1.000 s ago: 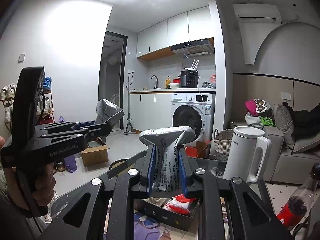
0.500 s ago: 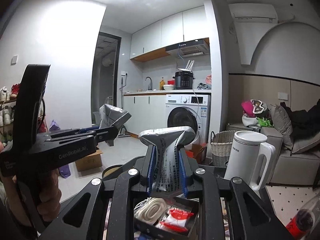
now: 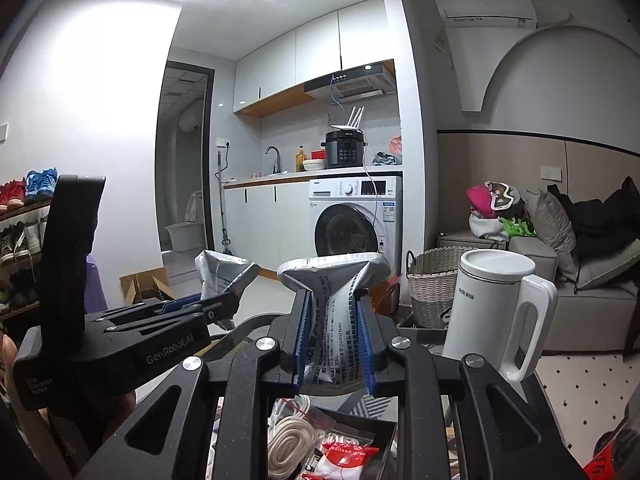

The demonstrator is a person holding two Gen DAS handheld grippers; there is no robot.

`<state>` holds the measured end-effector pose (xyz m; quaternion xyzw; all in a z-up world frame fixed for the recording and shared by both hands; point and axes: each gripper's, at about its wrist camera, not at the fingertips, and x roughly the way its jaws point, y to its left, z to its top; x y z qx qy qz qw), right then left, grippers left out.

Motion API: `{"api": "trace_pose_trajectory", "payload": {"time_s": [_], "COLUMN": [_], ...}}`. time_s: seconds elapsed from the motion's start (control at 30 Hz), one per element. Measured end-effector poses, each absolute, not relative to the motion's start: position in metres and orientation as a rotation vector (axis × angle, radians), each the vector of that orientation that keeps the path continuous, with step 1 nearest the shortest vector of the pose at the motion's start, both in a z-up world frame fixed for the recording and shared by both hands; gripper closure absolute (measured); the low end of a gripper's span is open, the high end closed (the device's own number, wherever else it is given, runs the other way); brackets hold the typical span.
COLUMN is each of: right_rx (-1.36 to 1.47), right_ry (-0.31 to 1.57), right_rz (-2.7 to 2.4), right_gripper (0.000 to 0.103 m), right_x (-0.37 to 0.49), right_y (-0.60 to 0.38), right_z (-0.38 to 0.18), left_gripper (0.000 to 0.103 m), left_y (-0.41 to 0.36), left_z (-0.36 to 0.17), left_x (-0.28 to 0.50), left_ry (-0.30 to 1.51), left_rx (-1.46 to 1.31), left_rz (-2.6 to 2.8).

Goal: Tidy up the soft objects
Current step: 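Lift the sachet with the left gripper while the right gripper lifts its sachet over the box, then lower both sachets into the box and open both grippers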

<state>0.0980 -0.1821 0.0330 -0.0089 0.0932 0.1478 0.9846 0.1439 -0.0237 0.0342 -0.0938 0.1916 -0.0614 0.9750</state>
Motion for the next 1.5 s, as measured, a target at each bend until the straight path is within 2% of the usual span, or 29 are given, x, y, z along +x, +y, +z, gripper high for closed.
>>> {"api": "trace_pose_trajectory", "payload": {"time_s": [0.97, 1.5], "right_rx": [-0.014, 0.0], "right_ry": [0.215, 0.516], "right_rz": [0.299, 0.304], "right_gripper": [0.082, 0.082], "right_x": [0.11, 0.157], "right_y": [-0.183, -0.186], "right_z": [0.035, 0.005], "left_gripper": [0.082, 0.082], "left_y": [-0.031, -0.031], "left_z": [0.032, -0.008], "left_x": [0.137, 0.182], "left_ry": [0.381, 0.691], "left_rx": [-0.126, -0.13], "left_rz": [-0.085, -0.067]}}
